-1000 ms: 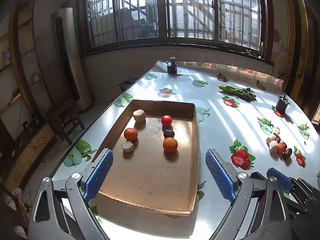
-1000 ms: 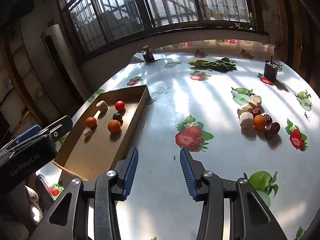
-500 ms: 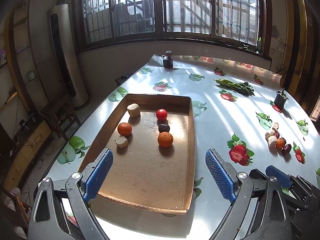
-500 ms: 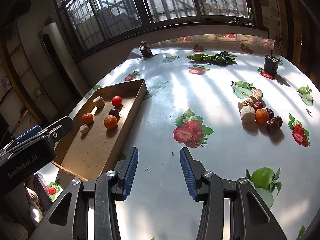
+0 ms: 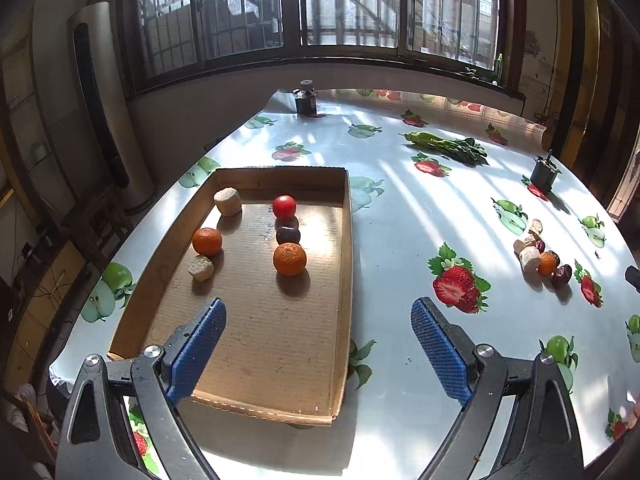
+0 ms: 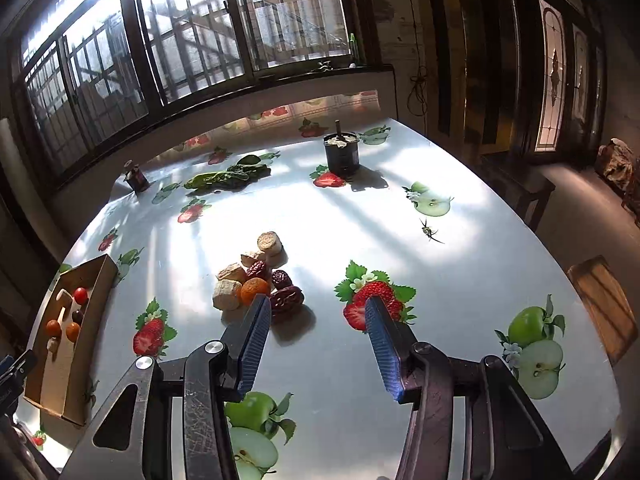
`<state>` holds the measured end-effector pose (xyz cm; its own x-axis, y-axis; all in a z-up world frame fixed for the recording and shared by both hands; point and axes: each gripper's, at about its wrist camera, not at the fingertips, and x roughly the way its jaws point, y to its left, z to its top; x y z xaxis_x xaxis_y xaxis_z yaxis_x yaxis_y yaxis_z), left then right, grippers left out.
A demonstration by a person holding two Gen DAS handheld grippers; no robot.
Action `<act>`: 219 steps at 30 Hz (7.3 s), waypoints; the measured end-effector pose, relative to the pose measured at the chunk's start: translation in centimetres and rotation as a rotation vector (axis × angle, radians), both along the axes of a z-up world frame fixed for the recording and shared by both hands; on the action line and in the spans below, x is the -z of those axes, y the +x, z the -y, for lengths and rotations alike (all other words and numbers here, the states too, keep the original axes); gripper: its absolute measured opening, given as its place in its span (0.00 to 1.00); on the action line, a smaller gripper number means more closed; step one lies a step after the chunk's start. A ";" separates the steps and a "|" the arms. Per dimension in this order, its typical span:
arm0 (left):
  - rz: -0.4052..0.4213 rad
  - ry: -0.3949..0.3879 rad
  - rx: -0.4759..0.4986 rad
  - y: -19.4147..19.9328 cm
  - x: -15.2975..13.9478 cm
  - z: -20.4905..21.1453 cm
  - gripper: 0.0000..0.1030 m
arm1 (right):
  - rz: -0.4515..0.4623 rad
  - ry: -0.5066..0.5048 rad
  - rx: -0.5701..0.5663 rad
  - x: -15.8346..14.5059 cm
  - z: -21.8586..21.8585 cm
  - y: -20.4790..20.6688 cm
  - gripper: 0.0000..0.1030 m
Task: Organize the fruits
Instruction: 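Move both open tools back toward the food cluster, then grasp a bread chunk with the left tool while the right tool grasps a red date, then carry bread chunk and red date into the tray and open both tools, then move both open tools back toward the food cluster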
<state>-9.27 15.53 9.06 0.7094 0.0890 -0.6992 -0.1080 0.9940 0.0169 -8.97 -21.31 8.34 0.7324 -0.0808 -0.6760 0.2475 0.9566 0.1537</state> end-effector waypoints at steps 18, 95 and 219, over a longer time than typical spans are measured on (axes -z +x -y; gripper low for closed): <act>-0.266 -0.365 0.332 12.0 3.7 12.2 0.89 | -0.185 0.108 -0.264 7.0 -2.6 8.8 0.51; -0.031 -0.472 -0.132 2.6 2.4 -15.7 0.29 | -0.139 0.345 -0.734 -0.2 -25.1 5.5 0.43; -0.168 -0.124 0.280 11.8 2.1 12.0 0.76 | -0.140 0.102 -0.179 3.4 -1.1 7.5 0.44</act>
